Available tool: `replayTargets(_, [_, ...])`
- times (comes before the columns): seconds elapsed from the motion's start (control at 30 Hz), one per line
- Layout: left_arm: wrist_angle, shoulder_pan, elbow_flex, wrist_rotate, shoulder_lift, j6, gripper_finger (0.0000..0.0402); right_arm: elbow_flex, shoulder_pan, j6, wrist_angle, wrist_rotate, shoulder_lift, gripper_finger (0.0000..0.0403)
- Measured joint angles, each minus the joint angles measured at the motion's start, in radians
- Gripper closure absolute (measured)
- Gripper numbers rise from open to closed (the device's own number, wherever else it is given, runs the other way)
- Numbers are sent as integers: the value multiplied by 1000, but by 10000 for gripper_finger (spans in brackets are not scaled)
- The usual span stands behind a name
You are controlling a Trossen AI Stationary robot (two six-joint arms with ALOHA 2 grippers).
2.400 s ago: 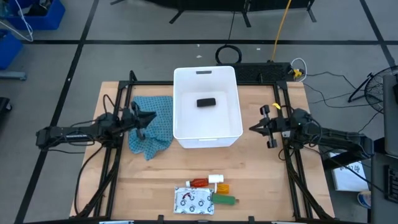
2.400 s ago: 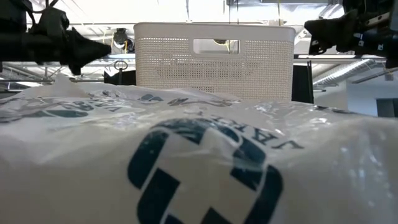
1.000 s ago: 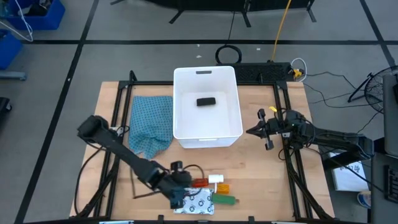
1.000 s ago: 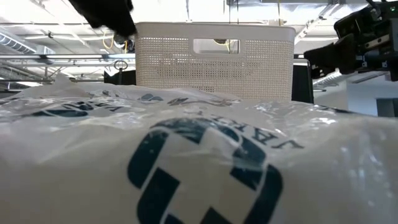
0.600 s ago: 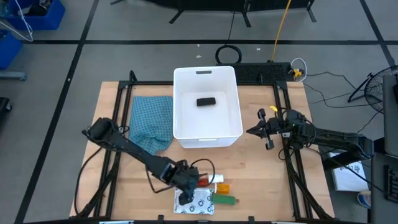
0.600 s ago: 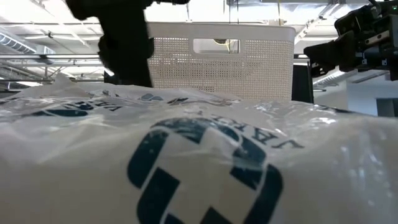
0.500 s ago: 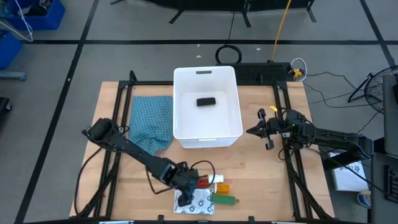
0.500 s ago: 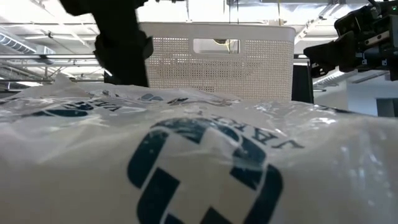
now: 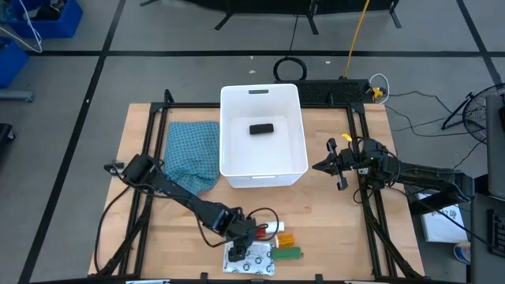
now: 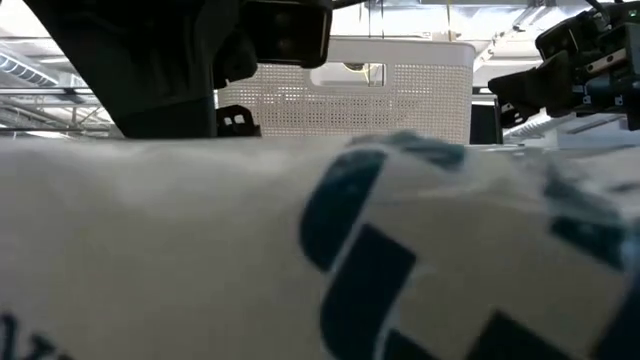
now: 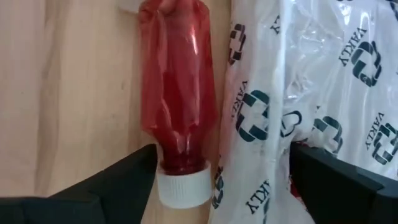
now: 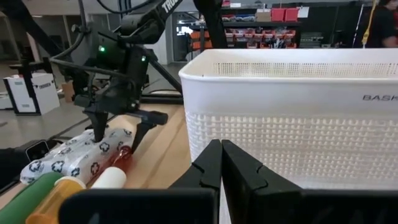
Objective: Pick & place medical supplies in basket/bin
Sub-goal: Put the white mailer bag into the white bin
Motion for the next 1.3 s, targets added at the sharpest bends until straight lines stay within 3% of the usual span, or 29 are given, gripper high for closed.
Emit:
replayTargets(0.13, [-3, -2, -1, -9, -10, 27, 130, -1, 0, 0, 0, 0, 1, 403])
replayTargets(0.4, [-33, 0, -8, -18, -68, 123, 360, -1, 0, -1, 0, 1, 1, 403])
replayTargets(0.47, [-34, -4, -9, -20, -88, 134, 389, -1, 0, -1, 0, 2, 1, 403])
replayTargets(0.93, [-30, -61, -8, -150, -236, 231, 398, -2, 0, -6, 8, 4, 1, 403])
replayTargets(1.07, [-35, -111, -8, -280, -318, 288, 398, -2, 0, -7, 8, 4, 1, 403])
replayTargets(1.3, [-64, -259, -23, -635, -501, 410, 398, -2, 0, -5, 8, 4, 1, 403])
